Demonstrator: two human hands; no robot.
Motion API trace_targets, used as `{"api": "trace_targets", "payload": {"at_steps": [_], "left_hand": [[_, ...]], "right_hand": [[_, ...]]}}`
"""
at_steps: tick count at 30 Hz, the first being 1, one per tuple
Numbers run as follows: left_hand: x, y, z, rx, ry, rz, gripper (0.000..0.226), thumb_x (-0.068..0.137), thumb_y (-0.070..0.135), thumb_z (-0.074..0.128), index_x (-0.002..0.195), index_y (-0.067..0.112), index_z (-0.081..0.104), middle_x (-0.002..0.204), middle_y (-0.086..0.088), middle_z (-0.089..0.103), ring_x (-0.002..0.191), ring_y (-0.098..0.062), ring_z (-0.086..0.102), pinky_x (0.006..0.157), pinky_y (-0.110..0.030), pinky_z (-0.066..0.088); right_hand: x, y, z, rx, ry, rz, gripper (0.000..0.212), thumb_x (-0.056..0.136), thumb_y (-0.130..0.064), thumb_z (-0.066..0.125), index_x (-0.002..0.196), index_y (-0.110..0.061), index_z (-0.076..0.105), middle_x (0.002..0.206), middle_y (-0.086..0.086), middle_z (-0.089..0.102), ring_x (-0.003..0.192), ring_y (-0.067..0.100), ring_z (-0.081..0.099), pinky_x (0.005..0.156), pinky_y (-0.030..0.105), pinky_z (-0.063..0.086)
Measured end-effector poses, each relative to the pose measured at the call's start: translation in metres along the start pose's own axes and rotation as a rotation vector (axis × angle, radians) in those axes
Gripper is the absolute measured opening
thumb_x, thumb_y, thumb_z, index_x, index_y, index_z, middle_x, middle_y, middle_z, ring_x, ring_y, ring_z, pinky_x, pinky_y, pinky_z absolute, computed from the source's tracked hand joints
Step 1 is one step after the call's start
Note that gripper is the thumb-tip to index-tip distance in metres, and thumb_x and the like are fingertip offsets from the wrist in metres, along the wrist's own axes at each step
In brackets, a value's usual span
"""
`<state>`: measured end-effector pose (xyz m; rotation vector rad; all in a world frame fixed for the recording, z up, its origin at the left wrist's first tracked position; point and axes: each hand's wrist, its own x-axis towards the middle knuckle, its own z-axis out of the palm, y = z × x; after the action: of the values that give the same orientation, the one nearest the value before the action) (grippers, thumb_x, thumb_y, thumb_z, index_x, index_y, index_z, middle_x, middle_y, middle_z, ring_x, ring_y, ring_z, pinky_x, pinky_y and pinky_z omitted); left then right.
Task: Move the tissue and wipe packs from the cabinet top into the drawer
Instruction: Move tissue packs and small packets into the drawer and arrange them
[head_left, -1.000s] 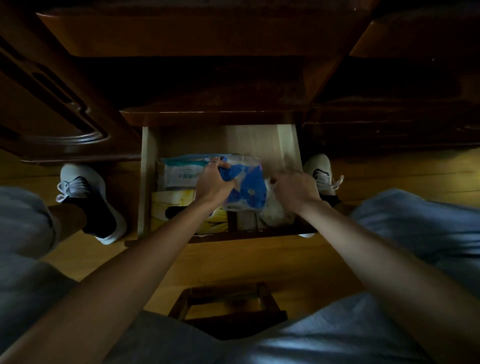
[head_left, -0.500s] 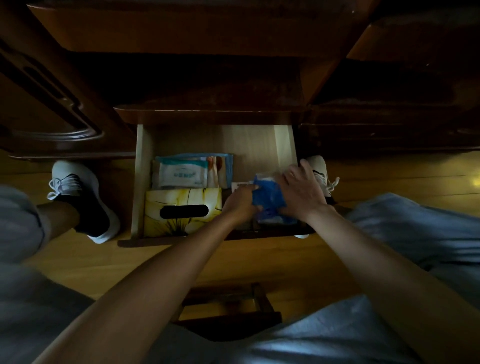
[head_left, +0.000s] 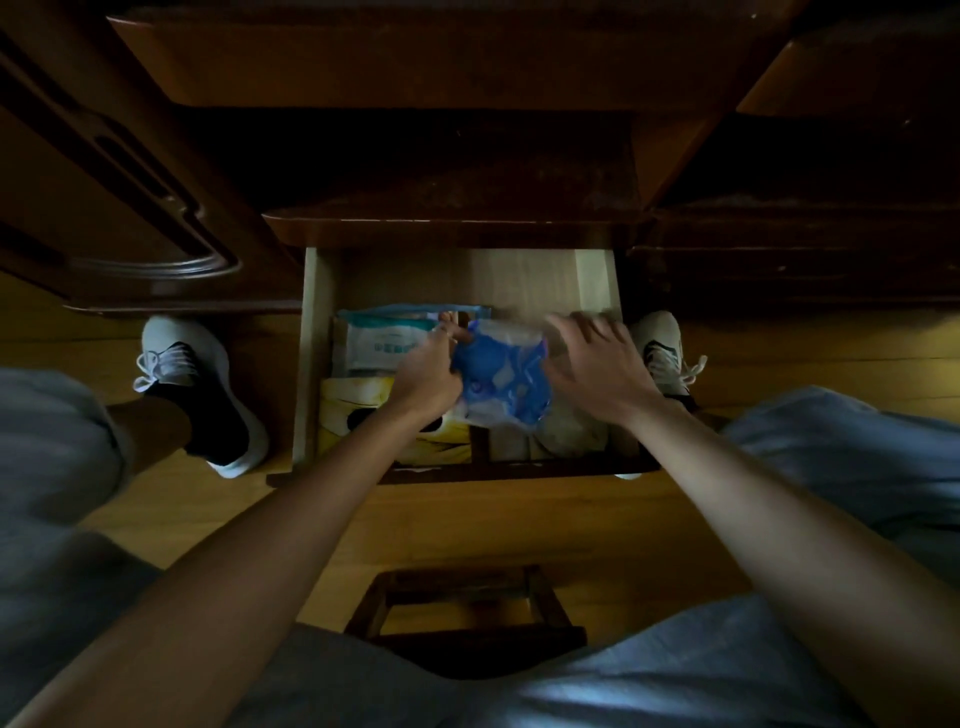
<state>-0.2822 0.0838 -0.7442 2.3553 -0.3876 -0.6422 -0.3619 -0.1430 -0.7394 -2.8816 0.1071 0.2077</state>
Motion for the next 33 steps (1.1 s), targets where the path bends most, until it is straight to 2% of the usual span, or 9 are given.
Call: {"api": "trace_targets", "payload": {"at_steps": [4,9,12,15,18,20,23,27,33], "left_hand": [[-0.013,-0.003,0.019,0.213,-0.042,0.018,0.042,0.087,0.008,0.068,0.125,0.022,0.056,0.116,-0.006,0.065,0.102,-0.021,0.064,0.073,-0.029,0.048],[-0.014,0.003,0.031,0.775,-0.011,0.322,0.029,0.084,0.030,0.071,0.111,0.020,0.067,0.108,-0.004,0.069,0.112,-0.024,0.054,0.094,-0.042,0.036],[-0.017,0.000,0.033,1.103,-0.122,0.411,0.021,0.089,0.037,0.066,0.102,0.022,0.072,0.130,-0.012,0.062,0.137,-0.035,0.034,0.113,-0.056,0.020],[-0.018,0.007,0.037,1.101,-0.123,0.306,0.053,0.088,0.035,0.068,0.136,0.018,0.054,0.155,-0.024,0.029,0.146,-0.046,0.015,0.116,-0.067,0.011],[-0.016,0.013,0.040,1.083,-0.176,0.231,0.086,0.090,0.038,0.064,0.156,0.006,0.019,0.157,-0.020,0.029,0.149,-0.040,0.016,0.116,-0.069,0.005],[-0.014,0.013,0.041,1.070,-0.164,0.221,0.093,0.091,0.039,0.064,0.157,0.002,0.009,0.158,-0.021,0.031,0.149,-0.039,0.018,0.116,-0.070,0.004],[-0.009,0.014,0.042,1.123,-0.138,0.264,0.084,0.092,0.038,0.062,0.156,0.005,0.019,0.157,-0.020,0.033,0.148,-0.040,0.016,0.117,-0.068,0.006],[0.000,0.013,0.042,1.119,-0.210,0.269,0.071,0.089,0.041,0.065,0.148,0.013,0.039,0.150,-0.016,0.043,0.146,-0.038,0.023,0.118,-0.065,0.010],[-0.001,0.004,0.015,0.804,-0.186,0.309,0.093,0.084,0.070,0.053,0.154,0.014,0.027,0.156,-0.018,0.027,0.142,-0.036,0.025,0.113,-0.053,0.029]], "right_hand": [[-0.005,-0.011,0.017,-0.144,-0.241,-0.149,0.096,0.082,-0.078,0.053,0.154,-0.020,0.032,0.147,0.005,0.052,0.139,0.026,0.041,0.116,0.046,0.020],[-0.007,-0.026,0.034,-0.173,-0.291,-0.181,0.097,0.077,-0.060,0.072,0.155,-0.020,0.029,0.144,0.006,0.053,0.130,0.026,0.047,0.110,0.043,0.025],[-0.003,-0.028,0.039,-0.219,-0.348,-0.191,0.099,0.080,-0.059,0.072,0.156,-0.016,0.026,0.154,0.007,0.041,0.140,0.025,0.037,0.118,0.043,0.020],[-0.001,-0.029,0.044,-0.303,-0.356,-0.188,0.098,0.080,-0.060,0.072,0.156,-0.016,0.028,0.153,0.008,0.042,0.139,0.027,0.039,0.122,0.047,0.017],[-0.002,-0.026,0.049,-0.219,-0.315,-0.188,0.101,0.078,-0.052,0.077,0.156,-0.017,0.023,0.154,0.009,0.039,0.141,0.028,0.039,0.124,0.049,0.015],[0.002,-0.020,0.046,-0.147,-0.276,-0.134,0.113,0.070,-0.054,0.082,0.156,-0.019,0.019,0.160,0.010,0.028,0.146,0.030,0.032,0.123,0.049,0.017],[0.007,-0.005,0.044,-0.085,-0.357,-0.008,0.124,0.066,-0.069,0.077,0.159,-0.016,0.013,0.166,0.011,0.018,0.152,0.031,0.017,0.123,0.053,0.014],[-0.003,0.003,0.051,-0.121,-0.418,-0.004,0.114,0.065,-0.081,0.067,0.152,-0.018,0.030,0.152,0.009,0.043,0.139,0.032,0.039,0.117,0.050,0.026],[0.003,-0.010,0.026,-0.059,-0.371,0.059,0.103,0.074,-0.068,0.070,0.154,-0.020,0.024,0.157,0.009,0.037,0.144,0.032,0.035,0.114,0.055,0.033]]}}
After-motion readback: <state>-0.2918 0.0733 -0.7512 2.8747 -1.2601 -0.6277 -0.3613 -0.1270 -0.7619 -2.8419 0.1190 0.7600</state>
